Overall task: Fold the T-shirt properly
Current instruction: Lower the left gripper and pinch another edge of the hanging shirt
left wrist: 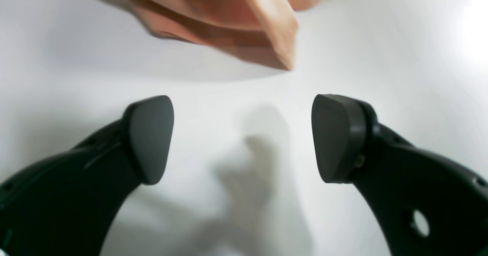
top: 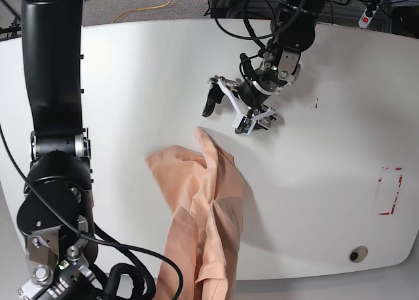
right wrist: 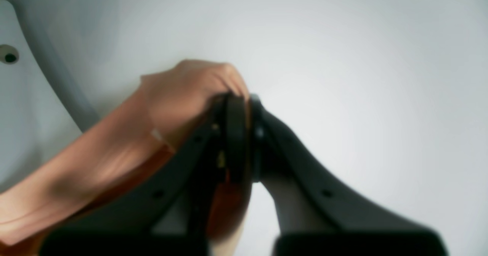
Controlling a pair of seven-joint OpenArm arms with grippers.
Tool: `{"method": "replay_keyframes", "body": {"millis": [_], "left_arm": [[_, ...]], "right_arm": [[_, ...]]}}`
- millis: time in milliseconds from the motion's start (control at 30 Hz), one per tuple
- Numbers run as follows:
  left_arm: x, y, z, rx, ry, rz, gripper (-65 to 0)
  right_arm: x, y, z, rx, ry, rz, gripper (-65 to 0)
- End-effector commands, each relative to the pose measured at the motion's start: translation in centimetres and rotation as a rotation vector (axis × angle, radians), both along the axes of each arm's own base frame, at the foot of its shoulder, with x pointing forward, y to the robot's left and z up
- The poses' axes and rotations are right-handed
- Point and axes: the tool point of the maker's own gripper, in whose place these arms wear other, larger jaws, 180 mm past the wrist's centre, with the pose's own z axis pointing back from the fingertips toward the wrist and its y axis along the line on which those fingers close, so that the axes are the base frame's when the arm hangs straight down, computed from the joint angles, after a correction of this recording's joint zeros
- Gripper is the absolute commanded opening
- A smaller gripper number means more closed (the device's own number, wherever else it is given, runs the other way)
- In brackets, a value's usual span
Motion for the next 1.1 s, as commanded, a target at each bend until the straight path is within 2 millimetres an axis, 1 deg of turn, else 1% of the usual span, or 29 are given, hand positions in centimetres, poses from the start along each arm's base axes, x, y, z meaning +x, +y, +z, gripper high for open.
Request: {"method": "replay_keyframes", "body": {"millis": [0,67,133,233,300,333,467,633,767,867,933,1067], "left_arm": [[1.8,-1.0,1.4,-0.041,-0.035,0.039,-11.9],[2.8,-1.2,0.9,-0.043,-0.017,0.089,-11.9],[3.5,-1.8,0.7,-0.044,-0.004,0.115,-11.9],[4.4,-2.3,-0.5,-0.026,0.031,0.154,-11.9],[4.9,-3.3,-0.7,-0.023,0.043,0.159,-11.9],[5.0,-4.0,-0.8,-0.020,0.047,0.149,-11.9],[5.0,-5.5,-1.0,-0.007,0.050,0.102,-11.9],[5.0,-6.9,-0.2,-0.024,0.001,0.068,-11.9],[5.0,-7.0,-0.2,-0.023,-0.003,0.065,-11.9],[4.8,-6.8,-1.1,-0.010,0.019,0.067,-11.9],[5.0,-6.3,-1.6,0.004,0.029,0.089,-11.9],[6.1,-4.9,-1.8,0.034,0.020,0.171,-12.4]], "right_arm": [[-0.9,-0.2,2.5,0.028,-0.064,0.005,-65.0],[-0.7,-0.6,2.5,0.025,-0.064,-0.007,-65.0],[-0.7,-0.8,2.5,0.024,-0.065,-0.010,-65.0],[-0.7,-0.9,2.5,0.022,-0.066,-0.014,-65.0],[-0.7,-0.9,2.5,0.022,-0.066,-0.014,-65.0],[-0.7,-0.9,2.5,0.022,-0.066,-0.014,-65.0],[-0.7,-1.2,2.5,0.020,-0.066,-0.020,-65.0],[-0.6,-1.5,2.5,0.018,-0.066,-0.029,-65.0],[-0.7,-1.5,2.5,0.017,-0.070,-0.027,-65.0],[-0.7,-1.5,2.5,0.017,-0.070,-0.027,-65.0],[-0.7,-1.5,2.5,0.017,-0.070,-0.028,-65.0],[-0.7,-1.5,2.6,0.017,-0.071,-0.028,-65.0]]}}
